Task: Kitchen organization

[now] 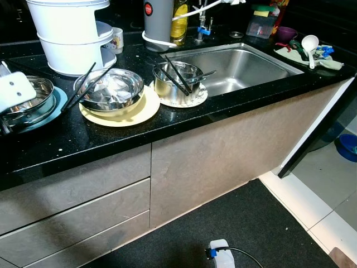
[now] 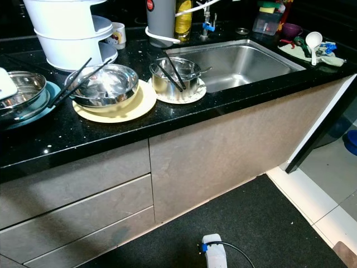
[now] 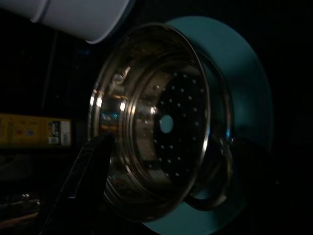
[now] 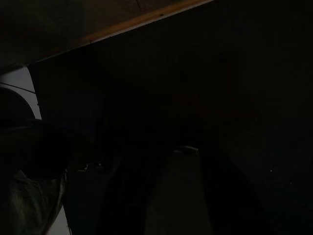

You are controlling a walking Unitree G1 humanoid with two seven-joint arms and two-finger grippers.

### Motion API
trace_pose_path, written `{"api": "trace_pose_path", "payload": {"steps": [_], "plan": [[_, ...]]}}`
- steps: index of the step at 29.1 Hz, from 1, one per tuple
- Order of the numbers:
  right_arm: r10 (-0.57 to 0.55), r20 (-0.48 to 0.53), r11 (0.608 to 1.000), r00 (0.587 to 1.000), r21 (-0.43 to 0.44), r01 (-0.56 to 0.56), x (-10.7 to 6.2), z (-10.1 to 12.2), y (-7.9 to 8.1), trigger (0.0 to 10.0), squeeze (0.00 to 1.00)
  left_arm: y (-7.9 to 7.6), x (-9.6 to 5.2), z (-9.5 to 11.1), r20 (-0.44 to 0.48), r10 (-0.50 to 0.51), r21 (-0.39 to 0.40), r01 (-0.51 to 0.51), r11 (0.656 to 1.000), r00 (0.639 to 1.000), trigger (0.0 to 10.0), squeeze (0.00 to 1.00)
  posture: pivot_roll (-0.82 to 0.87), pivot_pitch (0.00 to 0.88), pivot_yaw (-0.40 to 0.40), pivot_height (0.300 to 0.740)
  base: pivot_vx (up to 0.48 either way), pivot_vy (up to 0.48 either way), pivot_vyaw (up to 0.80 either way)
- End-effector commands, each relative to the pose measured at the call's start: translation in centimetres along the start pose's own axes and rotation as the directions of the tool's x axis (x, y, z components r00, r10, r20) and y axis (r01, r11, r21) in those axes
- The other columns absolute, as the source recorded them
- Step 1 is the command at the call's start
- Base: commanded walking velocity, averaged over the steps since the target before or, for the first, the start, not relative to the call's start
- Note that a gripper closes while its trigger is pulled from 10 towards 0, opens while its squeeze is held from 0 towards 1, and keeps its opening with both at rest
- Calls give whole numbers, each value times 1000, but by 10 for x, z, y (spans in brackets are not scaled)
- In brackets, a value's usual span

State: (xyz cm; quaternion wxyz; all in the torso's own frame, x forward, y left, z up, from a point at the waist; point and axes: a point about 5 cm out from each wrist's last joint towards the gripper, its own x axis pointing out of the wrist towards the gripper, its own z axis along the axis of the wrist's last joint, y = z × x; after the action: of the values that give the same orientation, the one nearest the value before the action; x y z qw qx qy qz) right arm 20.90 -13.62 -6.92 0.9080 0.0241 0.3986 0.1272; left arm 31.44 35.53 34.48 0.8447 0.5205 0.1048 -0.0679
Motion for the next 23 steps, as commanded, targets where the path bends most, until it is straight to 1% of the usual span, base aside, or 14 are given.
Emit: {"api": "trace_pose_path", "payload": {"steps": [1,4,6,7,9,10,11,12,23], "plan": [[-3,-31,1000,1000,7,3,-2,-8,-1,10000,0,-6,5,-1,-11,-37,11,37,999,999,10000,0,9,157,-41,740,0,0,0],[-2,-30,1000,1000,8,2,-2,-8,0,10000,0,-10,10,-1,-8,-51,9,51,999,999,10000,0,7,158,-40,740,0,0,0],[-2,-30,1000,1000,8,2,-2,-8,0,10000,0,-10,10,-1,-8,-51,9,51,999,999,10000,0,7,158,-40,740,0,0,0],[-3,-29,1000,1000,11,4,-1,-8,0,10000,0,-13,12,-2,-9,-63,5,63,998,998,6510,0,6,159,-38,740,0,0,0],[-7,-29,1000,1000,13,8,-2,-8,-1,10000,0,-17,14,-5,-15,-90,-10,90,996,996,2627,0,6,159,-38,740,0,0,0],[-7,-29,1000,1000,13,8,-2,-8,-1,10000,0,-17,14,-5,-15,-90,-10,90,996,996,2627,0,6,159,-38,740,0,0,0],[-9,-30,1000,1000,14,9,-2,-8,-2,10000,0,-19,15,-6,-16,-99,-15,98,995,995,902,0,6,159,-38,740,0,0,0],[-9,-30,1000,1000,14,10,-2,-8,-2,10000,0,-19,15,-7,-17,-102,-17,102,995,995,0,0,4,158,-37,740,0,0,0],[-6,-28,1000,1000,10,6,-2,-7,-1,10000,0,-16,15,-8,-15,-103,-25,103,994,995,0,0,8,159,-41,740,0,0,0]]}}
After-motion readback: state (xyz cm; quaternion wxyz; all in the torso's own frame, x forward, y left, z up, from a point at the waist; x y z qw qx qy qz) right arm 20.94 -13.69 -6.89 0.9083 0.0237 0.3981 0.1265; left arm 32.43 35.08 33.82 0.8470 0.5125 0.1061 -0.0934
